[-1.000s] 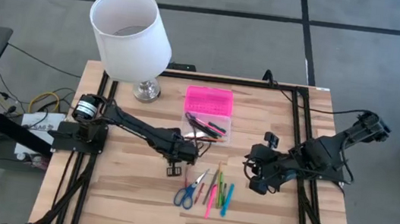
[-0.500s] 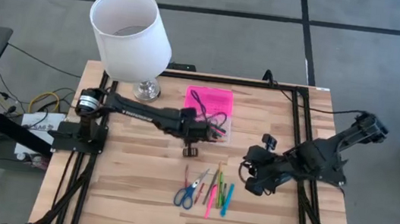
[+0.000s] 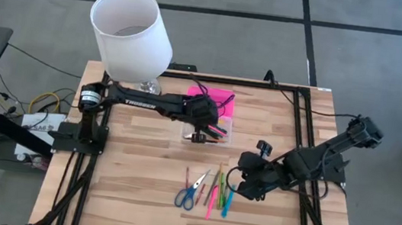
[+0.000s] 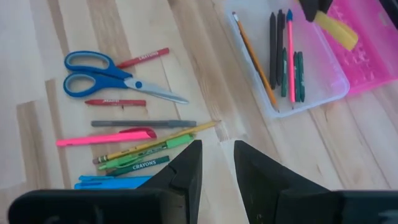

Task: Pick & place school supplies into a supply box
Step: Put the yellow highlighter into the pink supply box

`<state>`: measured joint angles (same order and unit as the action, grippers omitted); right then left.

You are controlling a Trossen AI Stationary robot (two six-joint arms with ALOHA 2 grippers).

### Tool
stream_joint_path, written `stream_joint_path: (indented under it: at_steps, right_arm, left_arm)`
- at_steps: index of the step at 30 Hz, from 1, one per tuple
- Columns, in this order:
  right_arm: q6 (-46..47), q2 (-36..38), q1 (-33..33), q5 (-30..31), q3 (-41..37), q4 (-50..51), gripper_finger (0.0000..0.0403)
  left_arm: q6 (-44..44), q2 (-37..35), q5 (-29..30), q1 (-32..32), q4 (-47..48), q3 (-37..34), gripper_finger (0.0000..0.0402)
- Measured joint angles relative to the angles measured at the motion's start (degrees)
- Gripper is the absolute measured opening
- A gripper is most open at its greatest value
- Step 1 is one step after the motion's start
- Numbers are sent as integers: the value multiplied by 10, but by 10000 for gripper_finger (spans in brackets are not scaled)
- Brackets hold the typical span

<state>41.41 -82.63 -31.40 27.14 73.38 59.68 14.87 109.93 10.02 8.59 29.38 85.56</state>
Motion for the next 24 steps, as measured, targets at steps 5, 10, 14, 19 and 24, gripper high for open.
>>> stream_joint_path:
  at_steps: [5,10,14,19,24]
  right_arm:
    - [52,-3,0,0,0,-1,86]
    - [106,0,0,3,0,-4,86]
    - [144,0,0,3,0,-15,86]
    - [198,0,0,4,0,-38,86]
    - [284,-2,0,5,0,-45,86]
  left_arm:
    - [45,0,-25,15,-4,0,30]
    - [62,13,-52,37,27,0,31]
    - [87,33,-78,42,57,0,34]
    - [94,41,-90,42,51,0,73]
    - [102,42,-93,43,56,2,124]
